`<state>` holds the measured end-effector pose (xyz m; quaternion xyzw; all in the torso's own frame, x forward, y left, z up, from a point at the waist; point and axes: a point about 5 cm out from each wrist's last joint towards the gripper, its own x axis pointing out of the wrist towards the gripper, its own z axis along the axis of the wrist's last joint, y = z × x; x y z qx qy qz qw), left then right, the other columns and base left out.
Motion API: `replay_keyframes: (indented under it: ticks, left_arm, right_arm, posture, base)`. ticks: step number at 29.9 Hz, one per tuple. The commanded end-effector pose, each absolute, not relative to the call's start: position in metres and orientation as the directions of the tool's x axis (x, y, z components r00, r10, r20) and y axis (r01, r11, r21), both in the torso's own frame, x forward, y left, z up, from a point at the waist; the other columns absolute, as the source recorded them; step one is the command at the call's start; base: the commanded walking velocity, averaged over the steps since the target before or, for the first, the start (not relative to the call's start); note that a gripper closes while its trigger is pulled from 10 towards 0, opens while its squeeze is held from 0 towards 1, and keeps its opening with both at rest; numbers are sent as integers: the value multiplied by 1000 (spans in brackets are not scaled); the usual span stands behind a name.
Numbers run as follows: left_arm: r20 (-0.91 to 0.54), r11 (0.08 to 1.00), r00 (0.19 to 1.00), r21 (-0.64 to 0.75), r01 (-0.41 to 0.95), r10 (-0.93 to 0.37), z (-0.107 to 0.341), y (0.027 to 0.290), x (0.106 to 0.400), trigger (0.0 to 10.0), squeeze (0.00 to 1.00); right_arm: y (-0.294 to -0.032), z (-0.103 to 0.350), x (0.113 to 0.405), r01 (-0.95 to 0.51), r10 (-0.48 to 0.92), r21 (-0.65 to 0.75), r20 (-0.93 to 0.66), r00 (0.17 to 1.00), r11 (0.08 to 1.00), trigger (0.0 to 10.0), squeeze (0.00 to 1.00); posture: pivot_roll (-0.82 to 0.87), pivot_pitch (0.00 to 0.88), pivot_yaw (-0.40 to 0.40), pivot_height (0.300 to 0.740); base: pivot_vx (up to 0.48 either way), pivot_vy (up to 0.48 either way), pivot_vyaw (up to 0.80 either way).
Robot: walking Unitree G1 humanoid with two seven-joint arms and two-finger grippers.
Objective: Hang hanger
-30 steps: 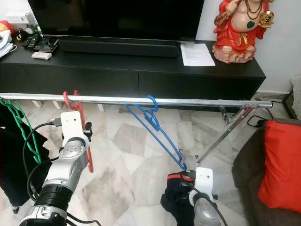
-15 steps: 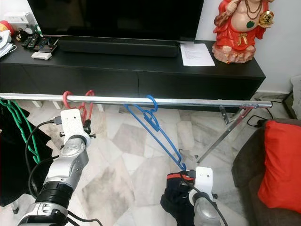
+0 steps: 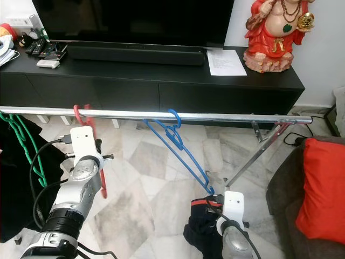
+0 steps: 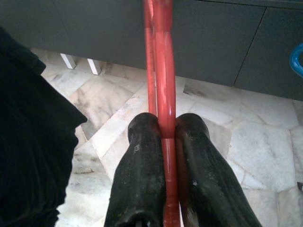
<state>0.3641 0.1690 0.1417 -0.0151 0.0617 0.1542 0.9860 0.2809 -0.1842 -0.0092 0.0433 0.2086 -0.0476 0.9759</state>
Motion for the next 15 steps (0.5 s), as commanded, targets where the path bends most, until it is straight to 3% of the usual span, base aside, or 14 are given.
replay_keyframes:
  ticks: [1,15]
  left_arm:
    - [-153,954,942,6,-301,298,137,168,364,0,0]
    - [-181,957,940,43,-287,290,131,168,363,0,0]
  right_arm:
    - [-185,-10,280,108,-73,60,-416,906,992,10000,0]
    - [-184,-11,279,105,-69,63,-418,906,993,10000,0]
  posture:
    - [10,165,-32,740]
    - [13,167,-32,740]
  base:
    - [0,0,0]
    - [0,0,0]
